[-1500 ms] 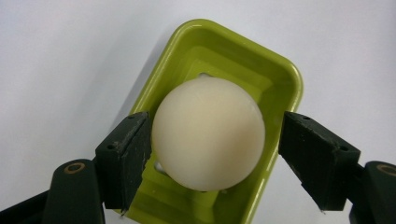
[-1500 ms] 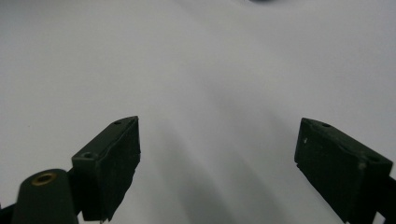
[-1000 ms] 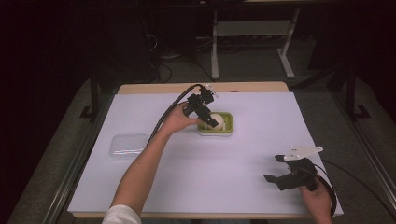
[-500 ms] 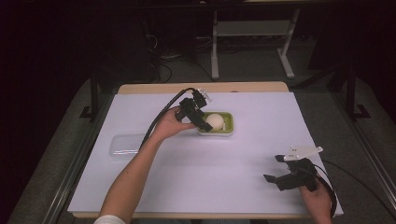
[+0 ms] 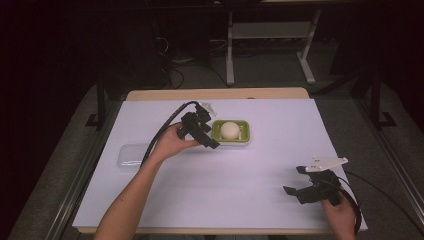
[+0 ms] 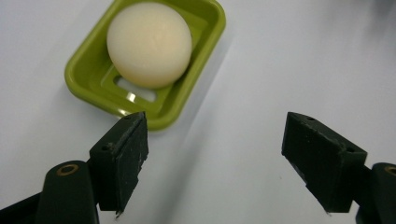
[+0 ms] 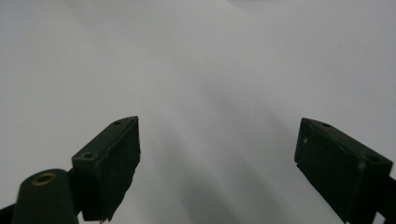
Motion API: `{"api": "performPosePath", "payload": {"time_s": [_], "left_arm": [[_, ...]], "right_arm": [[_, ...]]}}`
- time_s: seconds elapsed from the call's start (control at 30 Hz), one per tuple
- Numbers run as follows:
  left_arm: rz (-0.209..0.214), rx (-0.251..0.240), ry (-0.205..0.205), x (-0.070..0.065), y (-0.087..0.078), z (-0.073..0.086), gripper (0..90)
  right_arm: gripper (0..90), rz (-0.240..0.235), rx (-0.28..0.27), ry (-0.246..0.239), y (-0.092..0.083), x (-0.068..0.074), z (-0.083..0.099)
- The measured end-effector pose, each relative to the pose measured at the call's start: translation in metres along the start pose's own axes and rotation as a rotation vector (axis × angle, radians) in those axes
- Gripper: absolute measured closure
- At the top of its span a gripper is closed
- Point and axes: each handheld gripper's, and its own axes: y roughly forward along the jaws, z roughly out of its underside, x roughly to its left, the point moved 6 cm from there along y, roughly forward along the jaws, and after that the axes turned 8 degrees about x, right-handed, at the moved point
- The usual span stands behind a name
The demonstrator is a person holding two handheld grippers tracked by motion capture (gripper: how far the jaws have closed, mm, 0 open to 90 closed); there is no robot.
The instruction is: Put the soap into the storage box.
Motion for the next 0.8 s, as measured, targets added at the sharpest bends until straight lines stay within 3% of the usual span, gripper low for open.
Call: {"api": "performPosePath", "payload": {"time_s": [0.8], "left_arm": [[-0.022, -0.025, 0.008, -0.034, -0.014, 0.05, 20.0]], "right_arm": [[13.6, 0.031, 0.009, 0.004, -0.003, 0.002, 0.001]]}}
